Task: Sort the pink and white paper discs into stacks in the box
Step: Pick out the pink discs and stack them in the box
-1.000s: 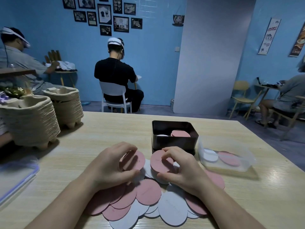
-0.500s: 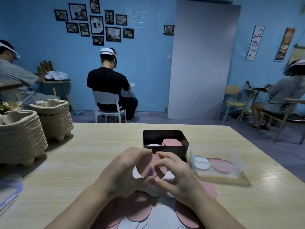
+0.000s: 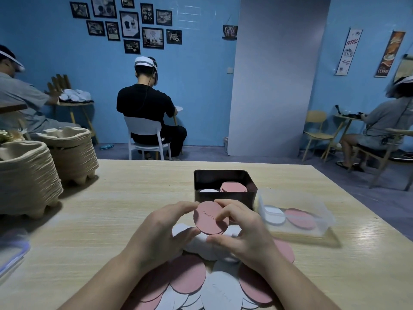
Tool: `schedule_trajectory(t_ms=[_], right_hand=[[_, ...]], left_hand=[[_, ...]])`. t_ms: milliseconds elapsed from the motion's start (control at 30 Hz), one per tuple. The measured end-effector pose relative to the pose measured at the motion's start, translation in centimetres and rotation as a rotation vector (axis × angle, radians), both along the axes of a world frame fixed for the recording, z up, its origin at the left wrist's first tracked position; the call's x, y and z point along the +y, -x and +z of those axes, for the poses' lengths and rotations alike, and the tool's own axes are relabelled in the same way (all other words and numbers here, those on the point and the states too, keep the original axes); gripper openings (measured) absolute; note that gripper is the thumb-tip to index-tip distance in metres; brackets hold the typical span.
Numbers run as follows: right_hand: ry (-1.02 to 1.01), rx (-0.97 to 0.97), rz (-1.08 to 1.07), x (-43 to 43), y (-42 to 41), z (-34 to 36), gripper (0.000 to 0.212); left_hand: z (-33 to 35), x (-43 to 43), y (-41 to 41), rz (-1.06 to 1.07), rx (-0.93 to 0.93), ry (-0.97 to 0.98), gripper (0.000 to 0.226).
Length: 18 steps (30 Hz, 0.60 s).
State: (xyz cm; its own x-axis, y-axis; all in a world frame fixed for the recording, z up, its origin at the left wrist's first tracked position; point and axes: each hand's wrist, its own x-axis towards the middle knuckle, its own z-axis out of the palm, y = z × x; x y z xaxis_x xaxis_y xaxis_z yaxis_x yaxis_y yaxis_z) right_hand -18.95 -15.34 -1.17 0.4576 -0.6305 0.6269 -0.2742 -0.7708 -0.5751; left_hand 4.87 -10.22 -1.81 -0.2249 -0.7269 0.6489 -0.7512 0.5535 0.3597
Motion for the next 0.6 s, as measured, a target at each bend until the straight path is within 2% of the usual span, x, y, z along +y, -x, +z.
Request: schedule_trajectory(t_ms=[267,600], right_hand=[[0.008,0.004,0.009,0.2,-0.03,0.05,0.036],[0.023,0.167,0.013,0.09,0.35,0.24,0.033]], left_hand=[[-0.43,-0.06,0.2,-0.021,-0.036,-0.05,0.055],[-0.29,-0.08,0.43,-0.068,0.013,-0.103,0.047]])
